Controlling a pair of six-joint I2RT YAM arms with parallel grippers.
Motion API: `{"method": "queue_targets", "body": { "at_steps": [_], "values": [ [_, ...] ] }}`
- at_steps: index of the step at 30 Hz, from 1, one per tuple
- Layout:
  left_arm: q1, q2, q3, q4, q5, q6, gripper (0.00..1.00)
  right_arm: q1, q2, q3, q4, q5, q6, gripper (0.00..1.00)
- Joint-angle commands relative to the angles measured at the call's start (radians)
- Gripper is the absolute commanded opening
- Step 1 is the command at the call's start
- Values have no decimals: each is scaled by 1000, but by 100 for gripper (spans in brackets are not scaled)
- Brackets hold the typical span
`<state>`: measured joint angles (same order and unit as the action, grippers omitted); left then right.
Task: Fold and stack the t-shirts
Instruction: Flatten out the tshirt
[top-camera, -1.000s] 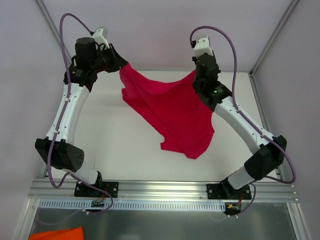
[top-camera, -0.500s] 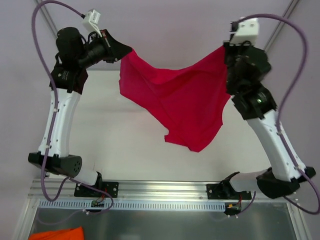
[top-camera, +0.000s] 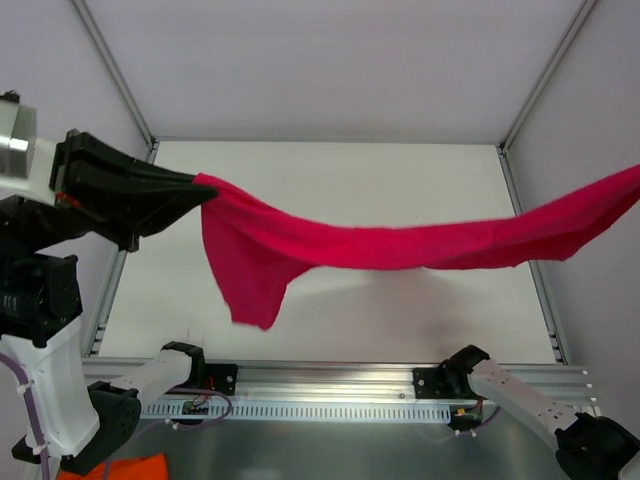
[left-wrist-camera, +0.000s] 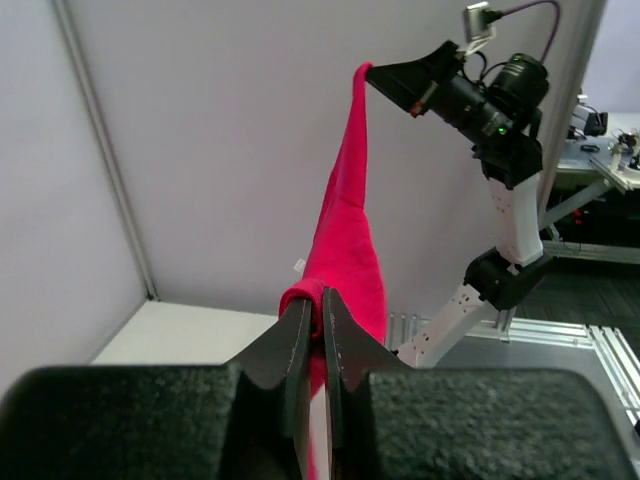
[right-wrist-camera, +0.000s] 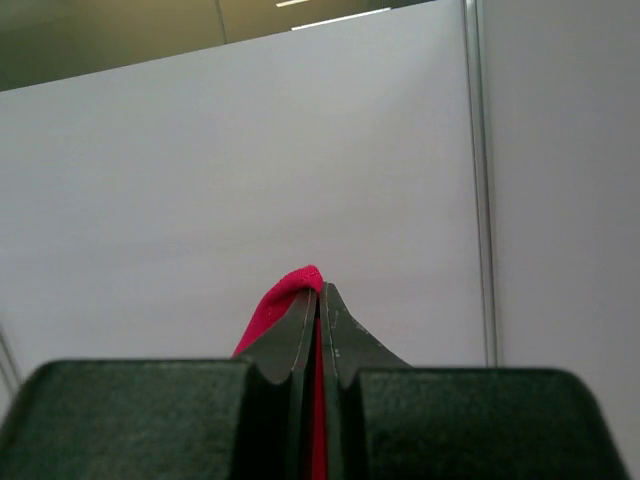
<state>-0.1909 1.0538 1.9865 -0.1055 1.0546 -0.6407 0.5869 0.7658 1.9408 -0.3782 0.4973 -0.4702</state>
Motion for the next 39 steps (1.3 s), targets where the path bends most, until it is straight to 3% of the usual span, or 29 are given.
{"method": "queue_targets", "body": {
  "at_steps": [1, 8, 15, 19, 23, 31, 39],
  "values": [
    [-8, -8, 14, 93, 99, -68, 0, 2, -6, -3, -57, -86, 42, 1],
    [-8, -25, 12, 219, 151, -146, 0, 2, 12, 27, -45, -155, -4, 1],
    [-8, 6, -8, 184, 118, -80, 0, 2, 64, 14, 66, -82, -73, 1],
    [-7, 102, 38, -24, -7, 42, 0, 4, 183, -3, 130, 76, -206, 1],
    [-8, 199, -8, -118, -196, 137, 0, 1, 335, -51, 159, 107, -258, 1],
    [-8, 385, -37, -278, -530, 292, 0, -62, 673, -31, 121, 55, -81, 1],
    [-10, 377, -187, -310, -754, 340, 0, -64, 748, -163, 190, 164, -68, 1]
  ]
}}
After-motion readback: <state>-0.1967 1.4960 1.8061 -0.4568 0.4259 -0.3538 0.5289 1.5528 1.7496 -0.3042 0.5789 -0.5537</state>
